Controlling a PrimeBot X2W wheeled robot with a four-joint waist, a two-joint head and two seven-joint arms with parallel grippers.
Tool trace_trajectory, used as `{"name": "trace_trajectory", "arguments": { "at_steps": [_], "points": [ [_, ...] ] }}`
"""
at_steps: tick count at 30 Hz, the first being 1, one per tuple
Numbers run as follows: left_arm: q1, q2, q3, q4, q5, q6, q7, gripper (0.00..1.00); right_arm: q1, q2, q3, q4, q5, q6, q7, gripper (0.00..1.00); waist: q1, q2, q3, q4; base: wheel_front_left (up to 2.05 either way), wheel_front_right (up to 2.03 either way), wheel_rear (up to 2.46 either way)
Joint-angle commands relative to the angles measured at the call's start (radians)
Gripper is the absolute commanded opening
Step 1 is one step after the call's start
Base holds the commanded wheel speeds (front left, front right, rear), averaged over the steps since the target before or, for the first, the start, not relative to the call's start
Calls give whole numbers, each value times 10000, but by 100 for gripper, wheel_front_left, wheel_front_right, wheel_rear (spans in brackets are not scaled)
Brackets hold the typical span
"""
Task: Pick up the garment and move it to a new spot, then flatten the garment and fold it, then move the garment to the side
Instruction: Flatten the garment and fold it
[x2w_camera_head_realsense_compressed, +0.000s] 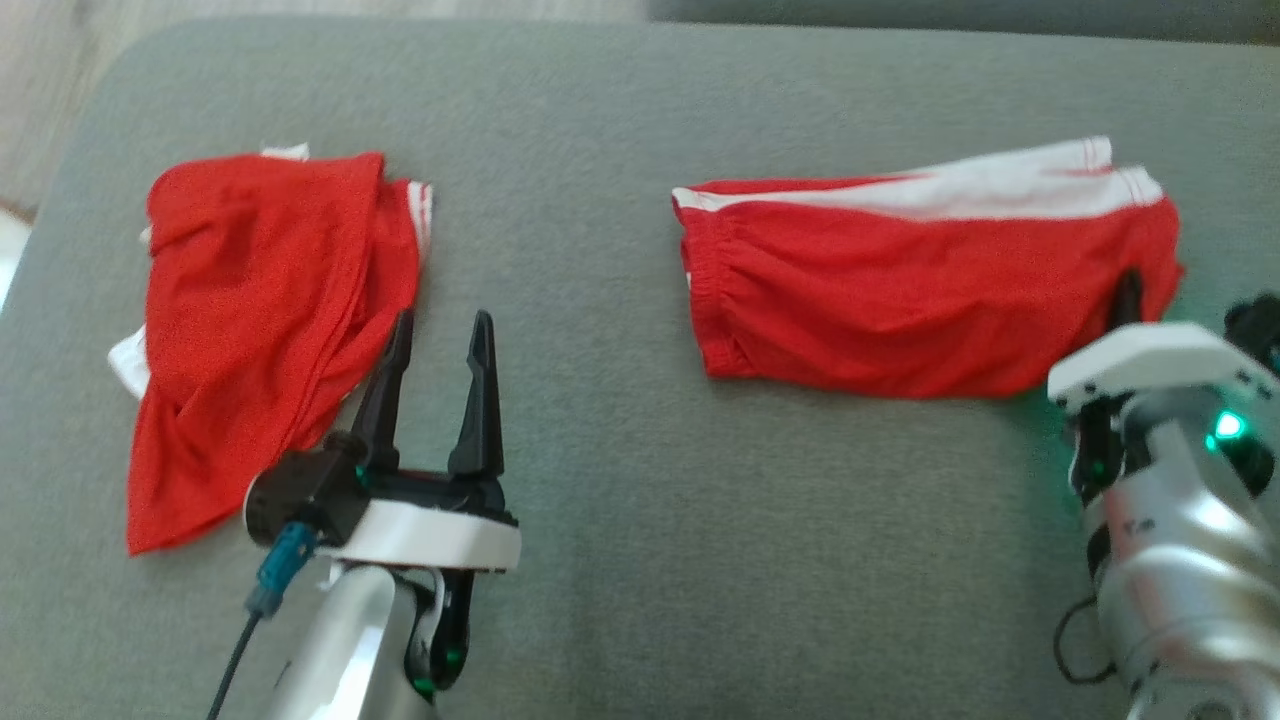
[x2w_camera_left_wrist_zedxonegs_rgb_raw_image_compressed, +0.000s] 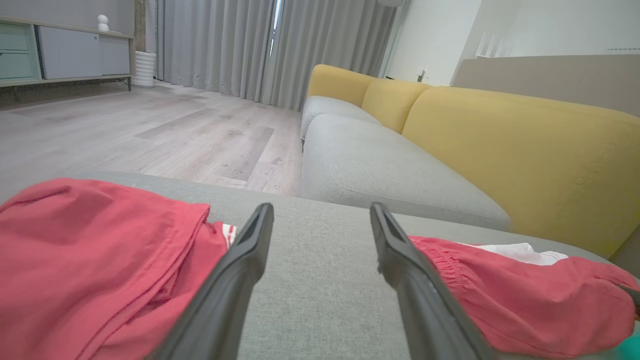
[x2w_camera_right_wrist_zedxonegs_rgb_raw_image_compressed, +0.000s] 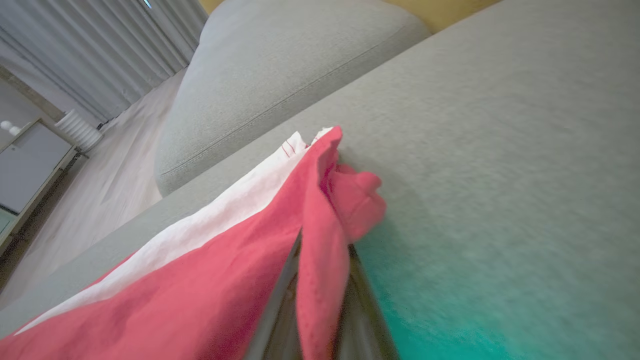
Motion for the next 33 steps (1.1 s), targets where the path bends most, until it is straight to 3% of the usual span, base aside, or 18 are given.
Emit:
{"name": "trace_trajectory", "arguments": {
  "at_steps": [1,12,23,33],
  "points": [
    [-32,70,376,-319,137,-18,-51,100,10,167,237,-348,274,67,-153,0,1,-1,-343,-364,0,0,0],
    [309,70,612,-364,392,-186,-51,100,1670,167,1479,-2232,2105,67,-175,0,1,-1,-557,-819,0,0,0],
    [312,70,568,-232,449,-256,-51,100,2133,167,2240,-3353,2614,67,-177,0,1,-1,-731,-556,0,0,0],
    [527,70,496,-157,382,-200,-51,100,1953,168,4421,-3995,3595,67,-177,0,1,-1,-1050,-26,0,0,0]
  ]
}}
